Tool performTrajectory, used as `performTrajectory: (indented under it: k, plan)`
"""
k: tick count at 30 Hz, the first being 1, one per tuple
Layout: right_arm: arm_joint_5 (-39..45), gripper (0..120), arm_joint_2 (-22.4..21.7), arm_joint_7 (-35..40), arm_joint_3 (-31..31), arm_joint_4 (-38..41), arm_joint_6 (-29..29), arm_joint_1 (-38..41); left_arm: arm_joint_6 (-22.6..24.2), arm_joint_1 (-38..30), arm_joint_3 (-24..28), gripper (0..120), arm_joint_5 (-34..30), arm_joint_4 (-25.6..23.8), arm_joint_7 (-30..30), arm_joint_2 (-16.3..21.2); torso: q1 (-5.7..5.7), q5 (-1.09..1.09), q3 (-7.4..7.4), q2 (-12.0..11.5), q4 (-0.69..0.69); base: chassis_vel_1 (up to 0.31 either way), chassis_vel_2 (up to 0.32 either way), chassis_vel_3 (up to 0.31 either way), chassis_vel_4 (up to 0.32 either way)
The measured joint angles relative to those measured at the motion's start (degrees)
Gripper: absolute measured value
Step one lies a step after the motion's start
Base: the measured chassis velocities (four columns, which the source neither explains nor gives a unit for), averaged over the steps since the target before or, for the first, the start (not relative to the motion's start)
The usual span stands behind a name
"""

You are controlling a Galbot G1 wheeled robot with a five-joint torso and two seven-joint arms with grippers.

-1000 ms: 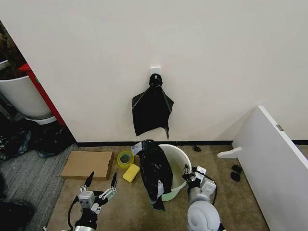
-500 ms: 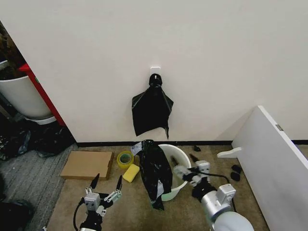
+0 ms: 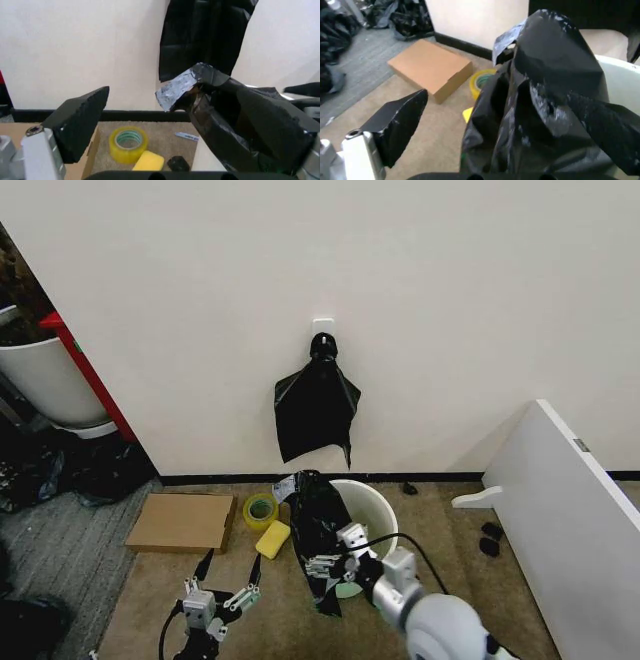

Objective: Place the garbage bag over the trash bin.

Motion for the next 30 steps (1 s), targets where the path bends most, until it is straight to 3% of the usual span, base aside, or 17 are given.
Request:
performTrajectory:
  k: [5,6,11,24,30]
  plan:
    - [-0.5,81,0.3,1.5,-1.1,-2.7,2.8,2.0,0.0,-0.1,1.1,100,0.0,0.1,0.2,-0.3,0.0,0.0,0.0,0.0,0.0,0.0,0.0,0.0,0.0]
    - [-0.8,73,0.2,1.4,-1.5,-2.8,3.0,2.3,0.0,-0.2,1.6,100,0.2,0.2,0.2,-0.3,0.0,-0.01,0.0,0.0,0.0,0.0,0.0,0.0,0.0]
    - [-1.7,61,0.1,1.0,-2.0,-3.4,3.1,2.5,0.0,-0.3,2.3,100,0.5,0.4,0.1,-0.7,0.0,-0.01,0.0,0.0,0.0,0.0,0.0,0.0,0.0]
    - [-2.3,10,-0.5,2.2,-2.2,-4.8,4.1,3.4,0.7,-0.5,2.9,100,0.4,0.1,0.0,-0.8,0.0,0.0,0.0,0.0,0.0,0.0,0.0,0.0,0.0]
    - [-2.1,0,-0.6,2.4,-1.5,-4.2,4.1,2.8,1.9,-1.6,3.6,100,0.1,-0.3,0.0,-0.3,0.0,0.0,0.0,0.0,0.0,0.0,0.0,0.0,0.0]
